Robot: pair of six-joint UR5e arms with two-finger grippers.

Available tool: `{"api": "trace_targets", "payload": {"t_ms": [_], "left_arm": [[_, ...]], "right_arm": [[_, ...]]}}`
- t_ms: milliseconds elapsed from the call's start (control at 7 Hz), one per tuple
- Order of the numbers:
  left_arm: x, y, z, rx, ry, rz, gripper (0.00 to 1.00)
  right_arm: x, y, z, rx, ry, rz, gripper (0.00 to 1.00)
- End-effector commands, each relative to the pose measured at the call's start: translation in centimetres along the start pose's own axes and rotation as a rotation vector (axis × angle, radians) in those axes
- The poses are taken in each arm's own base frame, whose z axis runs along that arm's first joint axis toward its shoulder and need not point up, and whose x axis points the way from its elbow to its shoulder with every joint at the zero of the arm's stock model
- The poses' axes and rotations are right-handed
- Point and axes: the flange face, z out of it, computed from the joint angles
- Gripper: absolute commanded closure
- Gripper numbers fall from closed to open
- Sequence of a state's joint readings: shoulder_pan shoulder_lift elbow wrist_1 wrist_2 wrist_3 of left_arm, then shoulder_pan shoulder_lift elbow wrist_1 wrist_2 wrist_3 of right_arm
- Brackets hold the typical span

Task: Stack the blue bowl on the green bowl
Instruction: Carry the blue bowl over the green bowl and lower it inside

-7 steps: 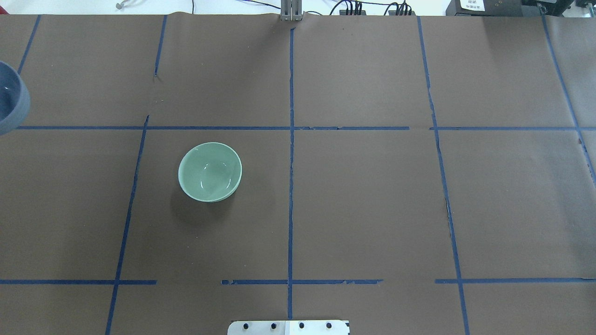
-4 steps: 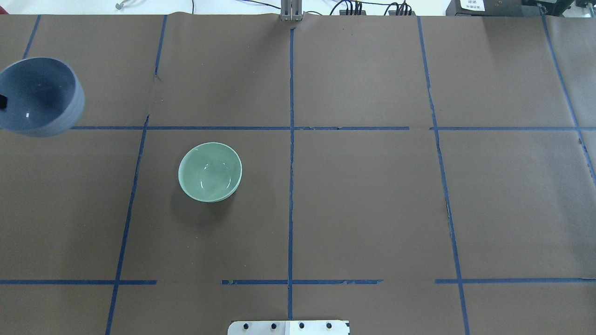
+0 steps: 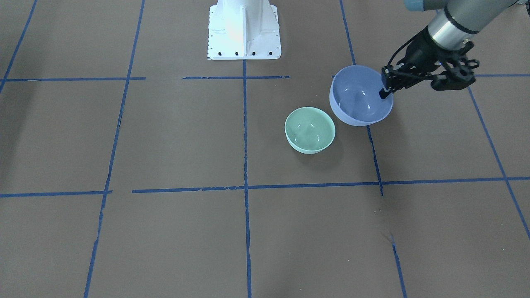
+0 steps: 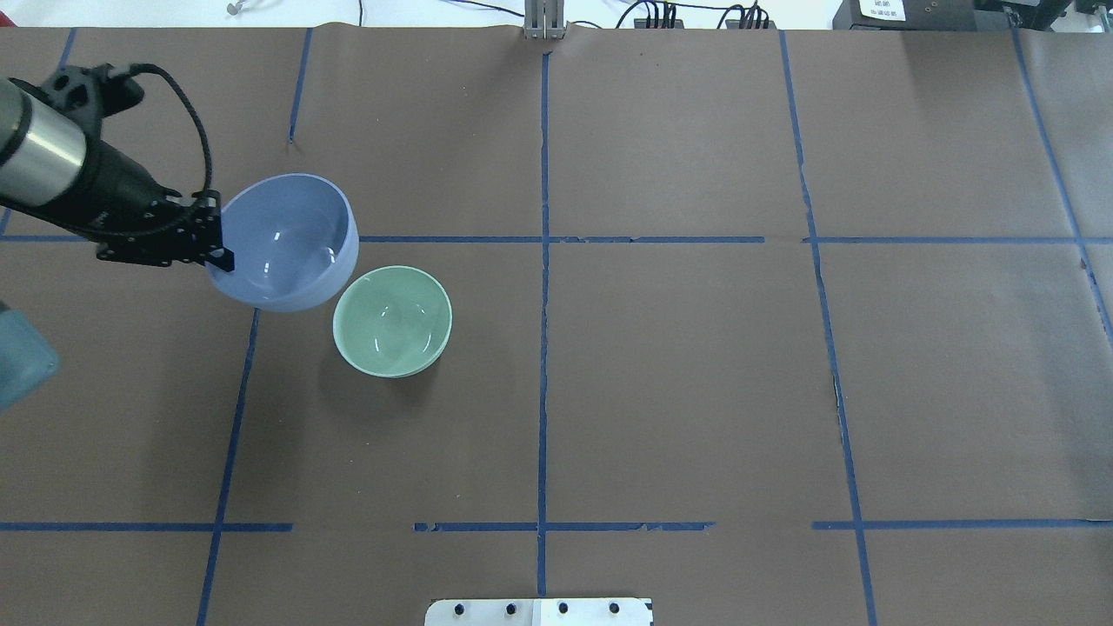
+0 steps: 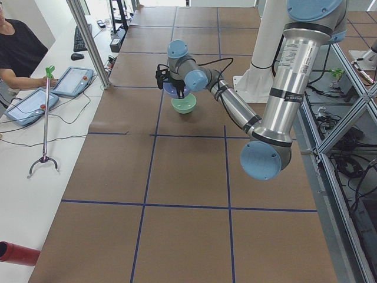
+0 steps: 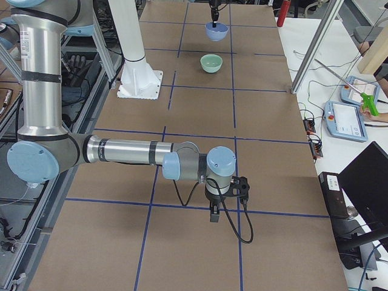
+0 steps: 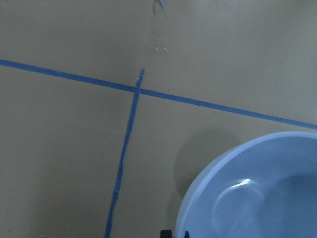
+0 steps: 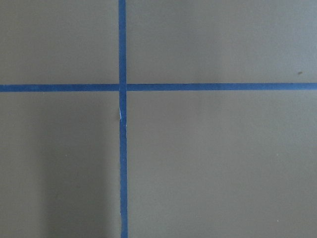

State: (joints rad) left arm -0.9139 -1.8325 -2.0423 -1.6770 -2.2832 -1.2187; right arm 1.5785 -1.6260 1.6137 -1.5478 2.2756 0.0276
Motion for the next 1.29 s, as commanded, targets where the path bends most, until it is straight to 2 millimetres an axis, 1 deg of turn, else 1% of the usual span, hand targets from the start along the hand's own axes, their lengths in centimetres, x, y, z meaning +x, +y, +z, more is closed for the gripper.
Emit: {"api": "trace_targets", "payload": {"t_ms": [0,286,429,571,714,1000,1143], "left_arm": [[1.7,0.7,6.2,0.015,0.035,-0.034,1.00],[1.9,1.6,8.7,0.021,0.009,-0.023,1.00],[1.9,1.9,9.2,0.013,0.004,-0.021,1.00],[1.9,1.9,9.3,0.014,0.003,-0.021,1.00],[2.1,2.6,10.1,-0.001,-0.003,-0.012,1.00],[2.4,3.3,11.0,-0.014,-0.010,-0.002,1.00],[2.3,3.3,11.1,-0.014,-0.010,-0.001,1.00]], "right_arm": [[0.0,0.0,0.0,0.000,0.001,0.000,0.00],[0.0,0.0,0.0,0.000,0.001,0.000,0.00],[0.0,0.0,0.0,0.000,0.001,0.000,0.00],[0.0,0.0,0.0,0.000,0.001,0.000,0.00],[0.0,0.0,0.0,0.000,0.001,0.000,0.00],[0.0,0.0,0.0,0.000,0.001,0.000,0.00],[0.0,0.0,0.0,0.000,0.001,0.000,0.00]]}}
